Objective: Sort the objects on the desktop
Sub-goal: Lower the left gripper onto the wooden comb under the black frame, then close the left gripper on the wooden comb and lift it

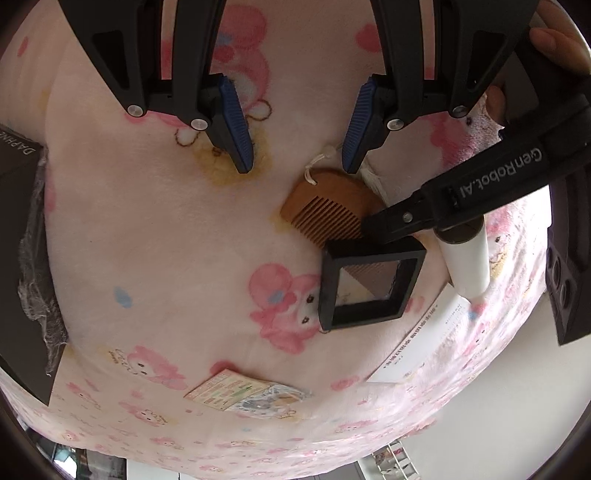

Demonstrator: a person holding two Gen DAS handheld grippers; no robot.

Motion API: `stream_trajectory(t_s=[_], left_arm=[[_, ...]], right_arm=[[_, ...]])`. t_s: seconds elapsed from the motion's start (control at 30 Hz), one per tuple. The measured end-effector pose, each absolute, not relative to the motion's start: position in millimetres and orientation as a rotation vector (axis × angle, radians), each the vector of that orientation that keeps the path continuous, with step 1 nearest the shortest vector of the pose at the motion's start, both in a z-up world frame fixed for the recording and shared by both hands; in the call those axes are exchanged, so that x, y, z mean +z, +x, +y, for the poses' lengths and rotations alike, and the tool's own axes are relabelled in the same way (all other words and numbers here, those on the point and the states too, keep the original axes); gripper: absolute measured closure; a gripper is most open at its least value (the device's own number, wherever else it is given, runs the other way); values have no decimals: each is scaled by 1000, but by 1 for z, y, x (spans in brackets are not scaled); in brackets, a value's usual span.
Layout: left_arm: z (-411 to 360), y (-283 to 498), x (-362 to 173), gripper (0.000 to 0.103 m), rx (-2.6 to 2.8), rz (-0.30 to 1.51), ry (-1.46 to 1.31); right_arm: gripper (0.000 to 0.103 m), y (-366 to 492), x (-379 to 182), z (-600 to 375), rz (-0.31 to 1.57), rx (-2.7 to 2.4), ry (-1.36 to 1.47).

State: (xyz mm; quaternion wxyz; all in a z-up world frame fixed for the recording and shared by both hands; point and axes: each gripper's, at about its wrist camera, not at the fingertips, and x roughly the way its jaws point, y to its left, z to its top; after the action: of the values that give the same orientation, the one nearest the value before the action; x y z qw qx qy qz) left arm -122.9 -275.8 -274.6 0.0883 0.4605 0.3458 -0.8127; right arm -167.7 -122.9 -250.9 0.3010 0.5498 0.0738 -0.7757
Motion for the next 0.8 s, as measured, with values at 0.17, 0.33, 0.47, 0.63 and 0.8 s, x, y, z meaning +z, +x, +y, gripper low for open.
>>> stream_trajectory(t_s=[0.17,0.33,0.47,0.63,0.8], left_arm=[[-273,-120,-270,76,-2454,1031,1348],[-269,-110,-266,81,-2462,1085,1342],[-257,-94,-261,82,-2477,1097,1348],[-259,-73,-251,83,-2475,1136,1344],[-276,-84,-256,68,-2414,1137,1362]], right_arm=[[88,-169,-248,-118,160,-2069,1445],[92,-165,-236,-108,129,-2096,1418],[92,-162,-227,-97,81,-2109,1416],[92,-165,-226,-91,14,-2074,1451],[90,-172,-234,-97,-2,-2038,1483]])
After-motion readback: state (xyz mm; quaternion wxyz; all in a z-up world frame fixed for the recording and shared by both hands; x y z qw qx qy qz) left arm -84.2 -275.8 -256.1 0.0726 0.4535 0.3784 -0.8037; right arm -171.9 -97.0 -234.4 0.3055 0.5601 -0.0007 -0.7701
